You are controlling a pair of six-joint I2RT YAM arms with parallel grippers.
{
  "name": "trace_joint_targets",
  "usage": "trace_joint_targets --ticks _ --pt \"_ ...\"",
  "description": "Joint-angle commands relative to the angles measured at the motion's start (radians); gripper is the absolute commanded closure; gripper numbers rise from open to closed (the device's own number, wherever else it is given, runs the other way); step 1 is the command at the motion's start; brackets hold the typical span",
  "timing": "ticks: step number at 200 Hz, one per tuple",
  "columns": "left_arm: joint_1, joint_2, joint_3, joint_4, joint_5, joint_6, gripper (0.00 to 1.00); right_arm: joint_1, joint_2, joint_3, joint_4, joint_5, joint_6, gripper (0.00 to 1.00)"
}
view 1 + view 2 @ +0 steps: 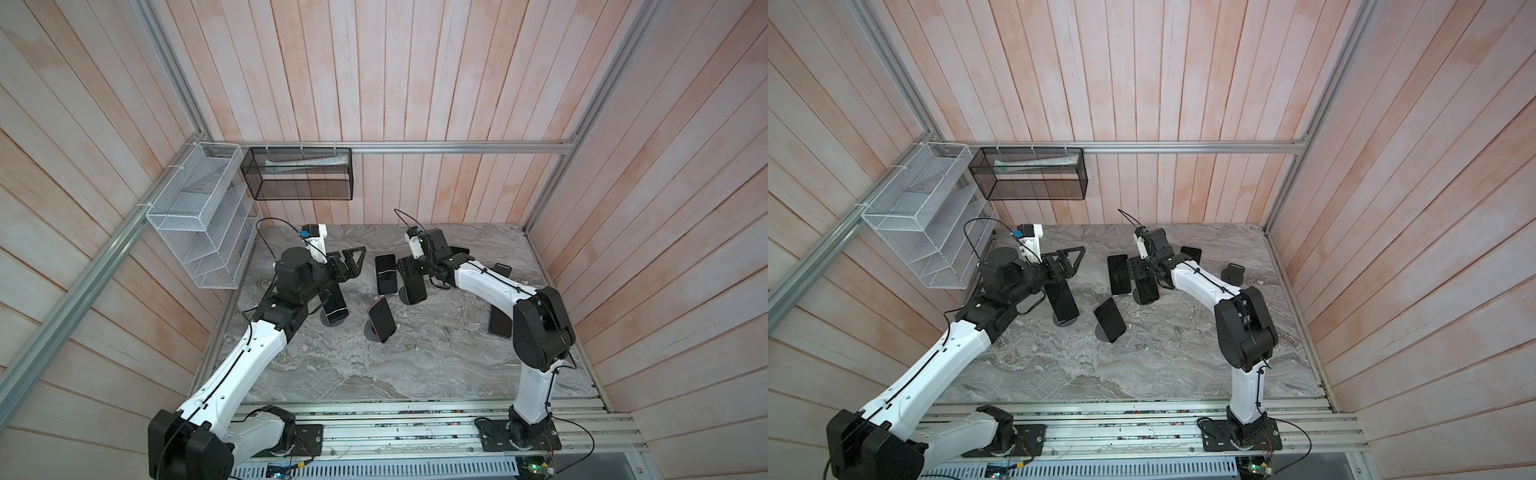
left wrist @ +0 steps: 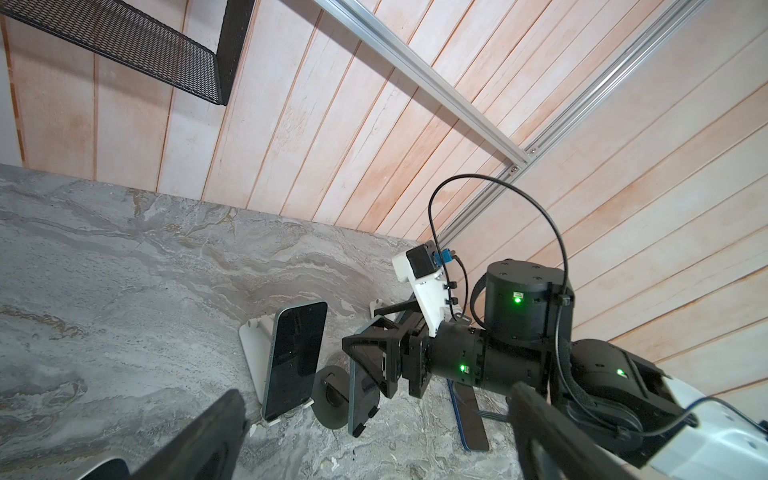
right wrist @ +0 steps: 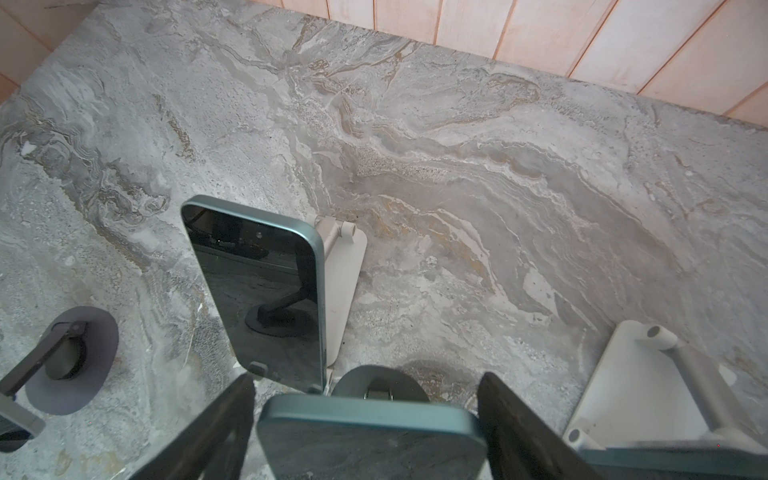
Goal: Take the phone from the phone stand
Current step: 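Lift the green-edged phone up off its dark round stand with the right gripper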
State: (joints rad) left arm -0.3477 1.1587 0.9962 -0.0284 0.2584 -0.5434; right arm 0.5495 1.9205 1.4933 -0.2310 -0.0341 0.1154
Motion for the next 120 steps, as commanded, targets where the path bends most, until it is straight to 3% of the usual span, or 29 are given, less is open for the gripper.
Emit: trace_joint_targets --ticks 1,120 --pt "0.003 0.007 -0.016 0.030 0.022 -0.003 0.00 0.007 0.023 -0.007 0.015 0.013 0.006 0.16" --pt "0.003 0.013 -0.015 0.033 0.026 -0.003 0.00 0.008 0.024 -0.034 0.043 -0.001 0.004 0.18"
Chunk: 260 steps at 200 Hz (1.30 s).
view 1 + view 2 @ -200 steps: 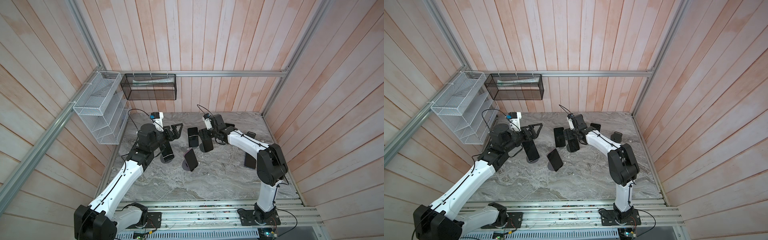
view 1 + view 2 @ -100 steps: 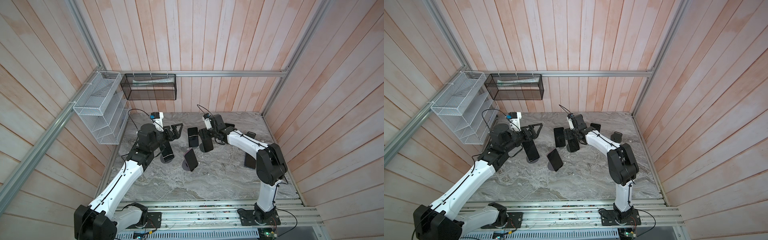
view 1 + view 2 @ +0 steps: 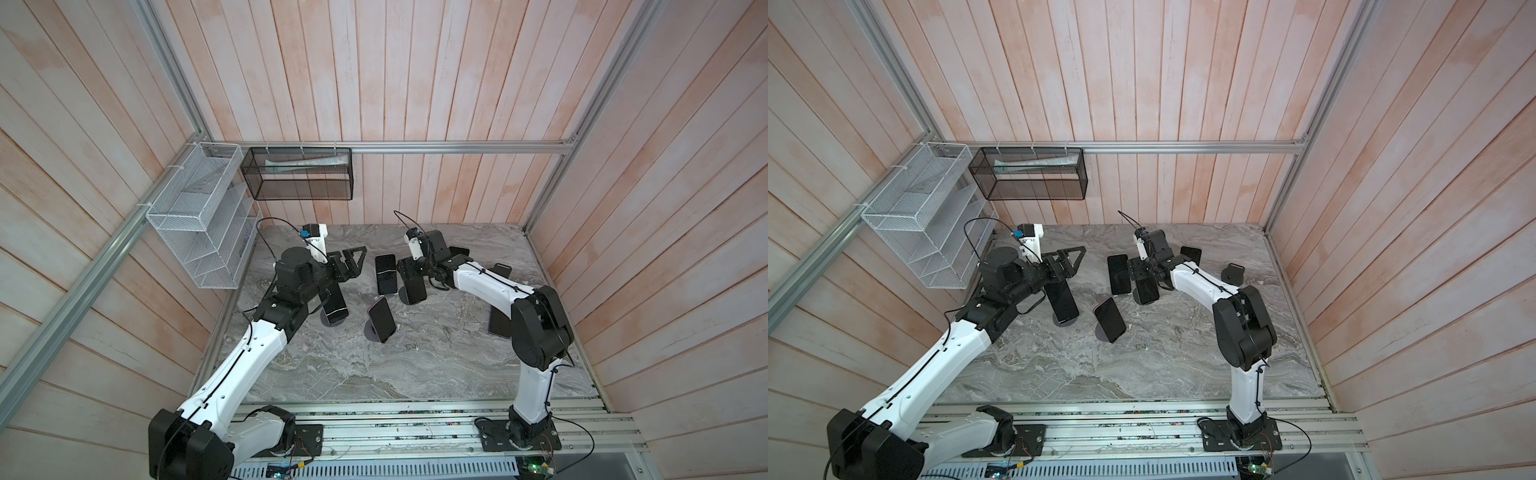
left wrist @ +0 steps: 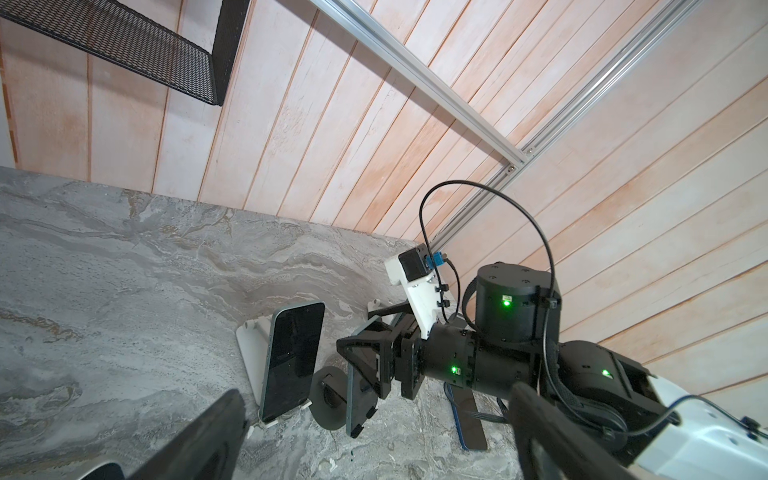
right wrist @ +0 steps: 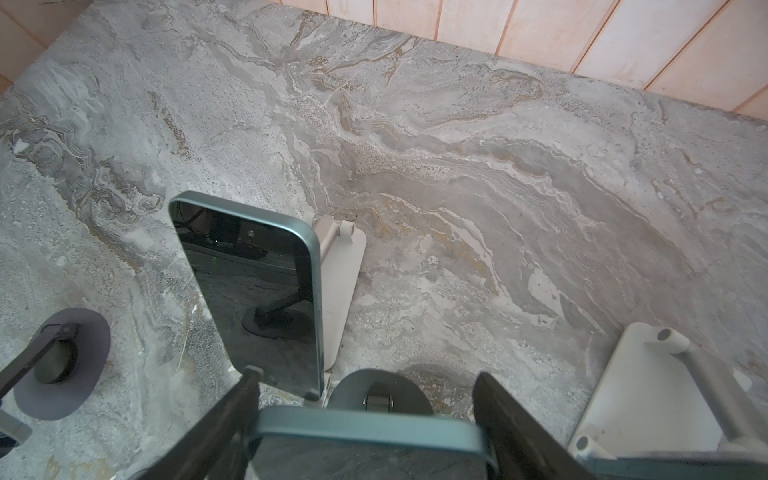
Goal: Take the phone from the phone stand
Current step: 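Lift the green-edged phone up off its dark round stand with the right gripper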
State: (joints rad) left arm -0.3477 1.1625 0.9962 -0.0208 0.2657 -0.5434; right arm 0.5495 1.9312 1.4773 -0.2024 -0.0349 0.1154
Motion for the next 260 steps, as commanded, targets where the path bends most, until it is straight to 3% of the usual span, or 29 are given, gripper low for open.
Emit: trace_joint_targets --ticks 1,110,195,260 --pt "0.003 0.009 -0.015 0.025 0.019 -0.002 0.00 0.007 0.013 -0.017 0.015 0.000 0.003 0.18" --pt "0.003 0.008 -0.016 0.027 0.028 -0.001 0.00 0.019 -0.064 -0.053 0.041 0.039 -0.006 0.40" --pt "0.003 0.006 -0.014 0.032 0.047 -0.003 0.00 0.031 -0.158 -0.068 0.039 0.119 0.015 0.45" --pt "-0.001 0.011 -0.007 0.048 0.129 -0.007 0.00 0.032 -0.246 -0.083 -0.015 0.208 0.050 0.48"
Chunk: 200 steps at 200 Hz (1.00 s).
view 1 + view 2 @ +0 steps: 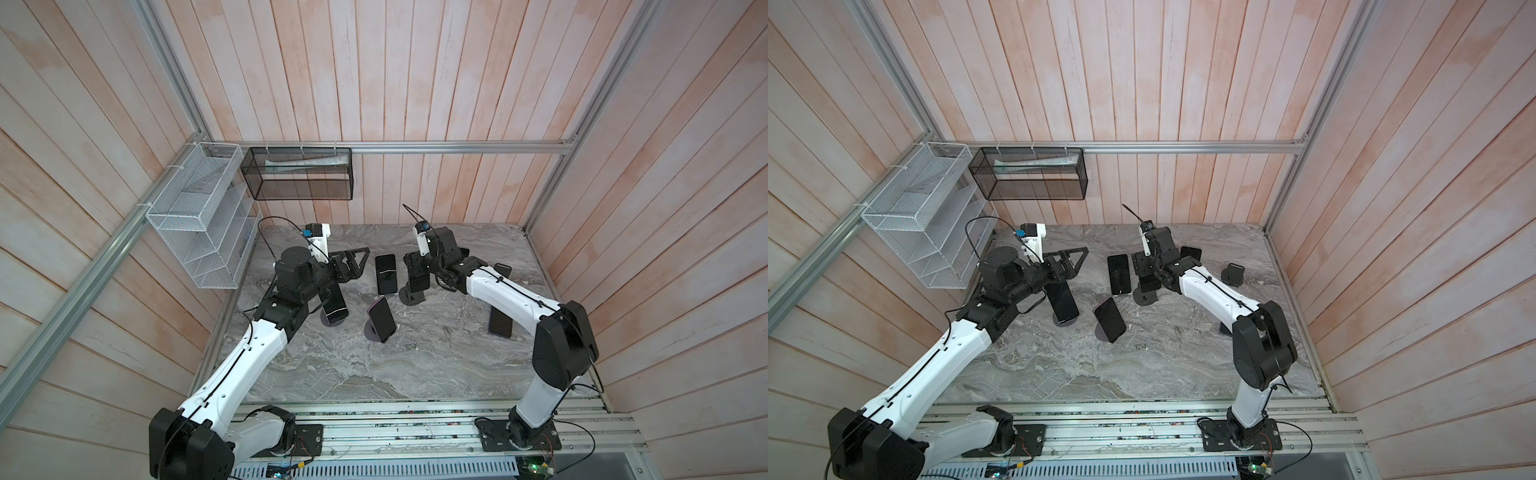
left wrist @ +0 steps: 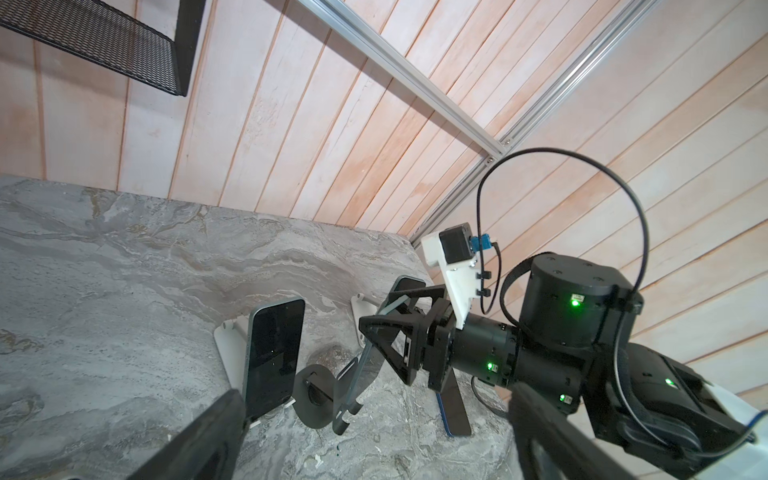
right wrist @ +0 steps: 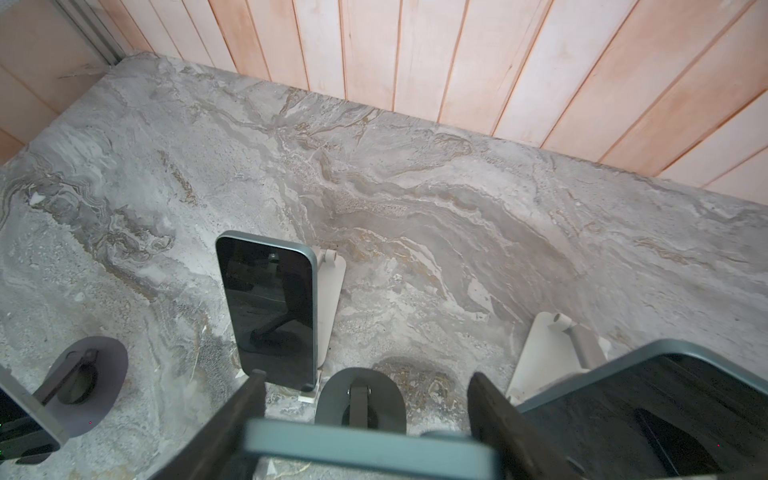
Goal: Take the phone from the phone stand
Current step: 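Lift the green-edged phone up off its dark round stand with the right gripper, then carry the green-edged phone with the right gripper toward the blue-edged phone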
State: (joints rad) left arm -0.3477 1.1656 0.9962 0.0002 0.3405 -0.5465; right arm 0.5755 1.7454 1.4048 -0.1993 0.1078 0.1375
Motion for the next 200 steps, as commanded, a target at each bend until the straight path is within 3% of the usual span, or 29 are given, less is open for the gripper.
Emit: trace_joint_targets --ticks 1,64,106,140,176,200 --pt "-0.002 0.007 -0.007 0.028 0.055 -0.004 0.00 0.006 -0.062 -0.012 -0.018 0.068 0.029 0.47" --pt "-0.042 0.006 -0.006 0.025 0.055 0.015 0.00 0.004 -0.185 -0.126 -0.053 0.149 0.068 0.49" --pt "-0.204 0.008 0.038 -0.065 -0.045 0.144 0.01 0.000 -0.293 -0.256 -0.113 0.232 0.133 0.50" --pt "-0.276 0.043 0.034 -0.059 -0.021 0.121 0.01 -0.026 -0.370 -0.395 -0.136 0.279 0.195 0.49" --pt "-0.335 0.075 0.051 -0.084 -0.009 0.128 0.01 -0.076 -0.417 -0.470 -0.174 0.299 0.242 0.49" --pt "-0.339 0.071 0.049 -0.083 -0.013 0.126 0.01 -0.140 -0.436 -0.494 -0.180 0.245 0.260 0.50"
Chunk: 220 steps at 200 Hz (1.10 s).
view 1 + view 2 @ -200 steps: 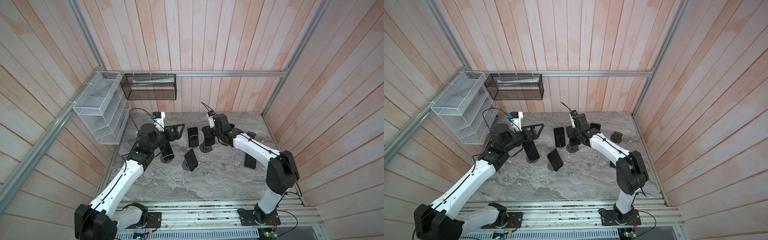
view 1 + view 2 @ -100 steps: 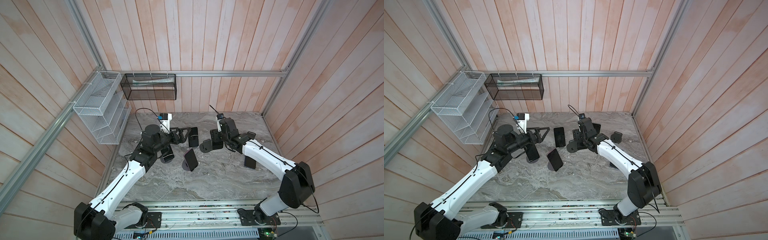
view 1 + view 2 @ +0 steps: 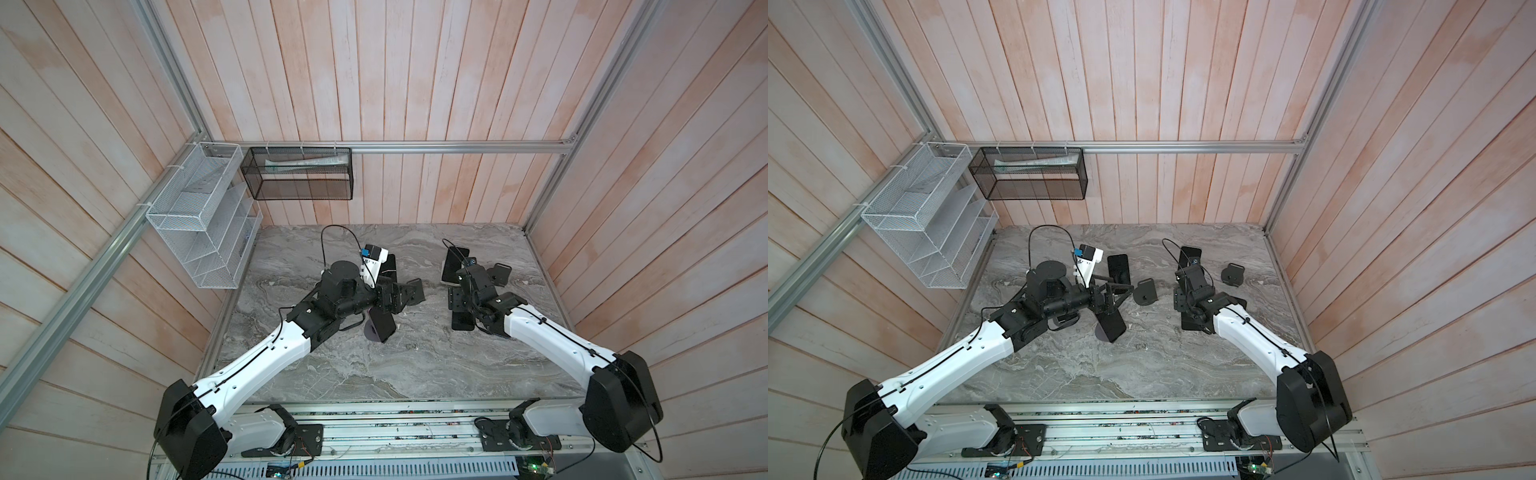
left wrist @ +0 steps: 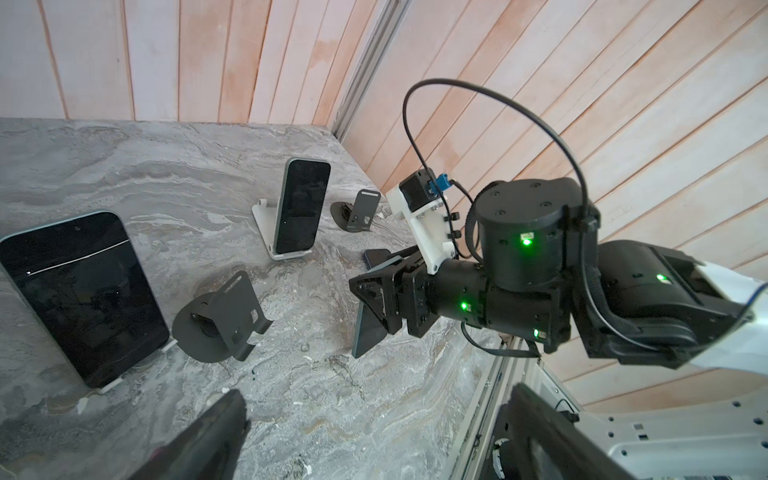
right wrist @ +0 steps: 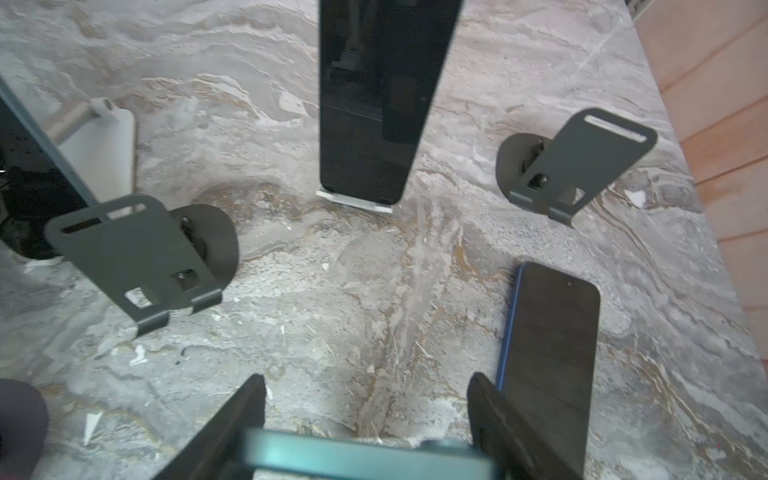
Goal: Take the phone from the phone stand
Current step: 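Carry the green-edged phone with the right gripper toward the blue-edged phone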
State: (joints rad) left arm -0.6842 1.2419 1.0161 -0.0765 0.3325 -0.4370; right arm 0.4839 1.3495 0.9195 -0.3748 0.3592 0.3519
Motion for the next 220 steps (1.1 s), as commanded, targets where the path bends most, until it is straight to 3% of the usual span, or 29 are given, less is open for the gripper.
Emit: trace_joint_targets --ticks 1,37,98,137,220 --pt "-0.002 -0.006 0.029 -0.006 -0.005 0.018 0.01 -0.051 -0.041 -0.009 -0.003 -0.008 0.046 0.50" --pt "-0.002 -0.015 0.029 -0.008 -0.017 0.027 0.01 -0.124 -0.032 -0.043 0.011 -0.072 0.046 0.50" --pt "-0.002 -0.013 0.027 -0.008 -0.018 0.026 0.01 -0.158 0.038 -0.050 0.025 -0.128 0.035 0.50" --pt "-0.002 -0.005 0.026 0.009 0.048 0.036 0.00 -0.196 0.079 -0.053 0.030 -0.202 0.031 0.50" --pt "-0.002 0.007 0.025 0.009 0.050 0.043 0.01 -0.223 0.191 -0.050 0.089 -0.200 0.004 0.50"
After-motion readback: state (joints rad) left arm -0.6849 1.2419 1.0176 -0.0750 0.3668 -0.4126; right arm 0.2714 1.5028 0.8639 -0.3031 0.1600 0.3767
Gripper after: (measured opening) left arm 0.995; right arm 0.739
